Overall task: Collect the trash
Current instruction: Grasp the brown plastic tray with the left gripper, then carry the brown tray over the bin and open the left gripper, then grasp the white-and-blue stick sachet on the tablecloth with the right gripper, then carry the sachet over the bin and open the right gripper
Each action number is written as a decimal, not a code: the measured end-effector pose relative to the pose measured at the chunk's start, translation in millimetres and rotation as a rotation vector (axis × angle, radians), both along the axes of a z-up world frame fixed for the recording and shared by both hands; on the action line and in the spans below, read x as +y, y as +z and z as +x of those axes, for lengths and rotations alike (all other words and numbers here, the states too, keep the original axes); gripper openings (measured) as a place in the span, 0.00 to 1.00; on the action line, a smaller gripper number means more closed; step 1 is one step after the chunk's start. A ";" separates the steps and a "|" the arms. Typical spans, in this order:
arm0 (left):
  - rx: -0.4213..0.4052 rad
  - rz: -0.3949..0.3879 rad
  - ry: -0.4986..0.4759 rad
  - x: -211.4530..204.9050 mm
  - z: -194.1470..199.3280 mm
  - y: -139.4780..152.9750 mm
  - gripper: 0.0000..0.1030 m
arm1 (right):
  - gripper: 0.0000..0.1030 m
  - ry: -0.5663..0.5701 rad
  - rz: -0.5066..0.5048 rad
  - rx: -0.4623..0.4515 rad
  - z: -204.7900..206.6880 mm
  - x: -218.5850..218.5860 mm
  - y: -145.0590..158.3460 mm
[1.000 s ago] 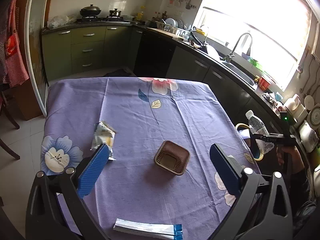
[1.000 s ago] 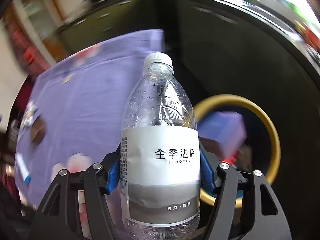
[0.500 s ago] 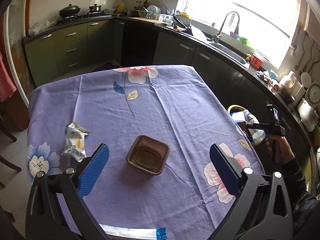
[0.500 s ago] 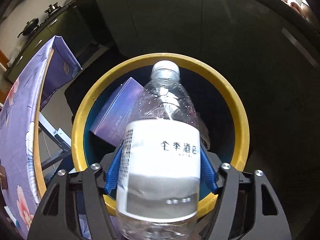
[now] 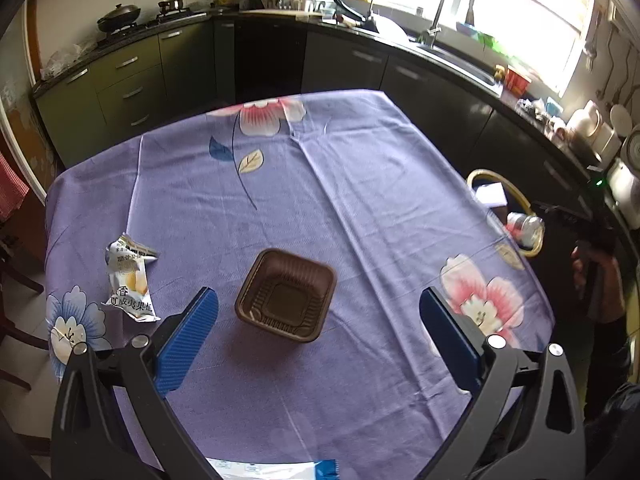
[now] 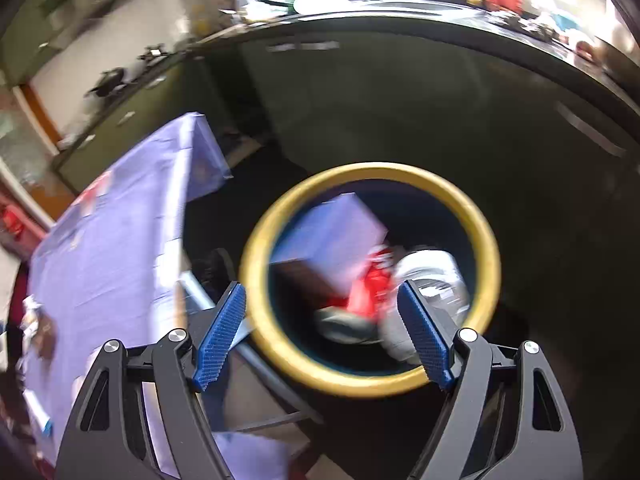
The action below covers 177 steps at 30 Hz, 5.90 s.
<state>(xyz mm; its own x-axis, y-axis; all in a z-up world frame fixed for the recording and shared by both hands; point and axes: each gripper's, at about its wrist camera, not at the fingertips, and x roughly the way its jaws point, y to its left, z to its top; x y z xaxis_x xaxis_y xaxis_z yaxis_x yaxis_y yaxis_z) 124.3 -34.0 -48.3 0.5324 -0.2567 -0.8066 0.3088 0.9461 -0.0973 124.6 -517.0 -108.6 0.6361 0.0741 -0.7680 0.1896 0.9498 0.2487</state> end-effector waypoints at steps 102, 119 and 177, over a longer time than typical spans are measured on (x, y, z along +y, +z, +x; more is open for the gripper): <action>-0.074 -0.160 -0.211 -95.4 32.8 67.5 0.84 | 0.76 0.502 0.006 -0.040 -67.4 126.3 23.3; -0.153 -0.217 0.216 127.8 -23.8 55.1 0.86 | 0.66 1.314 0.017 0.007 -74.3 460.6 -8.2; -0.100 -0.020 0.061 31.3 5.2 18.1 0.87 | 0.26 -0.018 -0.095 0.121 37.9 -24.3 -12.9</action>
